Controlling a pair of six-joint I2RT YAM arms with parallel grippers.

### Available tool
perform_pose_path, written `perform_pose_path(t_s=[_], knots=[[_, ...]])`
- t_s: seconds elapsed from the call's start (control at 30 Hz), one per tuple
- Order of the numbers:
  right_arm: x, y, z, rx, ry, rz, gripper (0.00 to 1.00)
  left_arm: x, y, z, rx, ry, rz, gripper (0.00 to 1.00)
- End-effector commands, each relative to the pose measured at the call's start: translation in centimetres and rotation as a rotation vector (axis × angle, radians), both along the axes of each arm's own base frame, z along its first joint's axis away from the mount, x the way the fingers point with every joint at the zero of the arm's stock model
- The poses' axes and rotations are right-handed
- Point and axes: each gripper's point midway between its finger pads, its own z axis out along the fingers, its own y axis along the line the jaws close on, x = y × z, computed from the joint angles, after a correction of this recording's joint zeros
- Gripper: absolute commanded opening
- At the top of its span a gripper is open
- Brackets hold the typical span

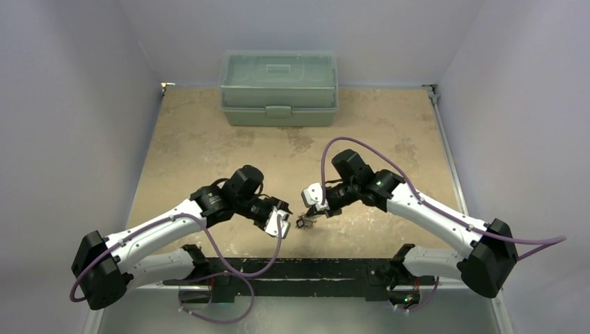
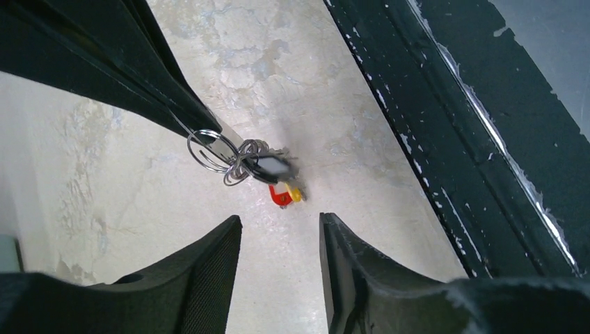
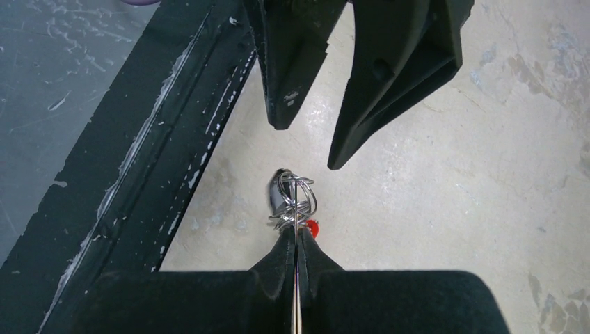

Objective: Remove the keys from the keyring

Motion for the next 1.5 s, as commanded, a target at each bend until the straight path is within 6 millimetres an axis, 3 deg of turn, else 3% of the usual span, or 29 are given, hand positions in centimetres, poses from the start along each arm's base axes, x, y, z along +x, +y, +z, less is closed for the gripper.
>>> perform_pose_path(t_s=[0.0,0.17,0.47,0.63,0.8,0.93,1.2,1.47], knots=[[0.4,1.0,2.9,0.076,-0.027,0.006,0.00,0.6,-1.2,1.8,-0.136,0.009,0.067,0.49],[1.0,1.4,3.7,0.095,-0.010,-0.044,0.00,0.8,-1.4,1.7,-0.198,0.059,0.152,0.61],[1.8,2.0,4.4,0.115,0.014,-0.105,0.00,2.2,-2.9,1.9,-0.257,0.198,0.288,0.62],[2.0,2.1,4.5,0.124,0.015,-0.124,0.00,2.1,-3.0,1.7,-0.261,0.235,0.304,0.51],[1.9,1.9,4.5,0.125,0.024,-0.129,0.00,2.1,-2.9,1.6,-0.258,0.249,0.316,0.23],[2.1,1.6,4.2,0.122,0.030,-0.143,0.00,1.7,-2.4,1.7,-0.243,0.237,0.312,0.10],[2.1,1.0,3.1,0.099,0.043,-0.165,0.00,1.1,-0.7,1.3,-0.187,0.198,0.312,0.07],[2.3,0.9,2.7,0.089,0.051,-0.172,0.00,1.2,-0.4,0.6,-0.143,0.195,0.311,0.09]])
